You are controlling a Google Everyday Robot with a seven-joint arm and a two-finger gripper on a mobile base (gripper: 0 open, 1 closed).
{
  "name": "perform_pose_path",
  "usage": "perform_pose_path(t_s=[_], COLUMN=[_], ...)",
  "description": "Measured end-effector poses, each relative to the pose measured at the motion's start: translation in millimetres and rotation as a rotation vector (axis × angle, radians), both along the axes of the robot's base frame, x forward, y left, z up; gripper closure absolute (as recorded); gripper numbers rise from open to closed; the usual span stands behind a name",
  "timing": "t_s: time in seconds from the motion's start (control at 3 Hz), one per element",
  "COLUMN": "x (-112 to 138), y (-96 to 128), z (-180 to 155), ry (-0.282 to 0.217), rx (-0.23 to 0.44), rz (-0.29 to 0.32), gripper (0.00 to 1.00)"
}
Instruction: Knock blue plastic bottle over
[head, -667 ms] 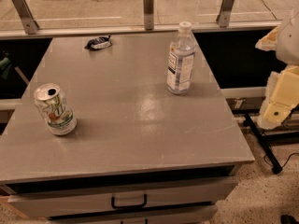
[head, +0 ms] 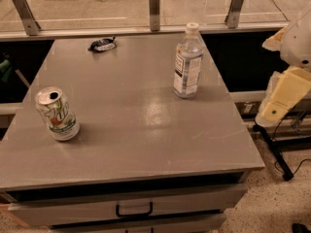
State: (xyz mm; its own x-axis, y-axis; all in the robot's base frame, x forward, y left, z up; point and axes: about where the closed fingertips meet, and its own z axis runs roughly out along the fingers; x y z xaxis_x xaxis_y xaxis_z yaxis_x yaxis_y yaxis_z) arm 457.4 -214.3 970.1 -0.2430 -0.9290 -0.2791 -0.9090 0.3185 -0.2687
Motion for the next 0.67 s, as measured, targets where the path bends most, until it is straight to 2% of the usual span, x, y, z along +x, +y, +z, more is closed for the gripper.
perform_pose_path(t_s=[0.33, 0.67], x=[45, 90], y=[16, 38], z=[-26, -46], ry=[-0.063, -0.127], rx=[0.148, 0.31], rz=[-0.023, -0.019], gripper=[0.0, 0.0])
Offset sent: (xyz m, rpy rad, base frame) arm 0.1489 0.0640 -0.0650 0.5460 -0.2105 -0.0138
